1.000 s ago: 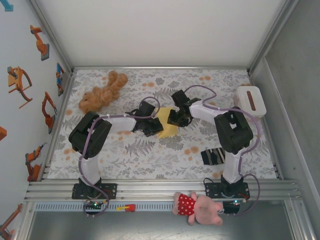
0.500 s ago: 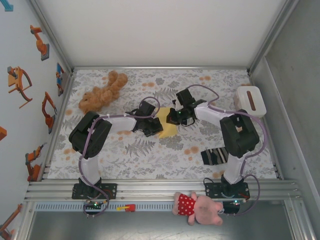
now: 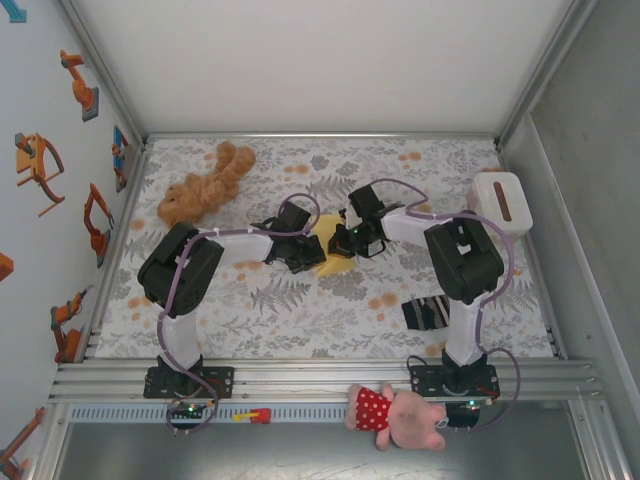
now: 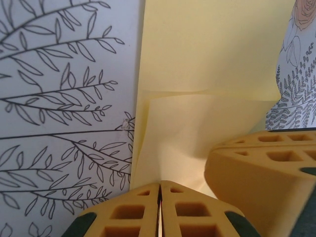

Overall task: Fold a paper plane with a square sheet of paper (pick it up from the middle)
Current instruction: Fold the triangle a second time at the center of the table.

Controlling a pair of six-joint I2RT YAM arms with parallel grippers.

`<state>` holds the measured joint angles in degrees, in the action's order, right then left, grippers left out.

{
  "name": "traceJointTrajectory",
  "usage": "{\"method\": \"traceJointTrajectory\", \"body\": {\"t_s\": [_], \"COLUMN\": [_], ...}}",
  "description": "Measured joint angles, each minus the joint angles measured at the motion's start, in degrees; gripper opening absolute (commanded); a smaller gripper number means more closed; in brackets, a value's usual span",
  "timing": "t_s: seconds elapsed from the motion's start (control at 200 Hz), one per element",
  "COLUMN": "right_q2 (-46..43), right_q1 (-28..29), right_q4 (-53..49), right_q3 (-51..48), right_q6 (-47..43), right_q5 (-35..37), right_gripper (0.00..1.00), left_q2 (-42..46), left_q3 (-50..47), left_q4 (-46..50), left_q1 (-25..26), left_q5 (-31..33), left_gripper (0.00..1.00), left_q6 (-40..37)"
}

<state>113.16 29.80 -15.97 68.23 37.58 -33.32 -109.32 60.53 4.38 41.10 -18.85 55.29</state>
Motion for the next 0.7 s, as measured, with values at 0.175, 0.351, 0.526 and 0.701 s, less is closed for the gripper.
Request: {"method": "traceJointTrajectory", "body": {"t_s": [0.175, 0.351, 0.526, 0.701], "right_q2": [0.15, 0.24, 0.2, 0.11], "right_q1": [0.0, 0.0, -0.17, -0.57], "right_q4": [0.46, 1.18, 2.97, 4.96], "right_q3": [-0.94, -2.05, -3.08, -4.2], "right_q6": [-0.15, -0.17, -0.2, -0.15], "right_q5": [-0.35, -0.35, -0.83, -1.97], "right_gripper": [0.0, 0.0, 0.0, 0.0], "left_q2": [-0.04, -0.04, 0.46, 3.98], "left_q3": [0.11, 0.22, 0.33, -0.42], "left_q4": [0.2, 0.37, 0.61, -1.07], "left_q1": [0.0, 0.0, 0.0, -0.04], "left_q5": [0.0, 0.0, -0.07, -0.26], "left_gripper": [0.1, 0.1, 0.1, 0.1], "left_q6": [0.0, 0.0, 0.0, 0.09]}}
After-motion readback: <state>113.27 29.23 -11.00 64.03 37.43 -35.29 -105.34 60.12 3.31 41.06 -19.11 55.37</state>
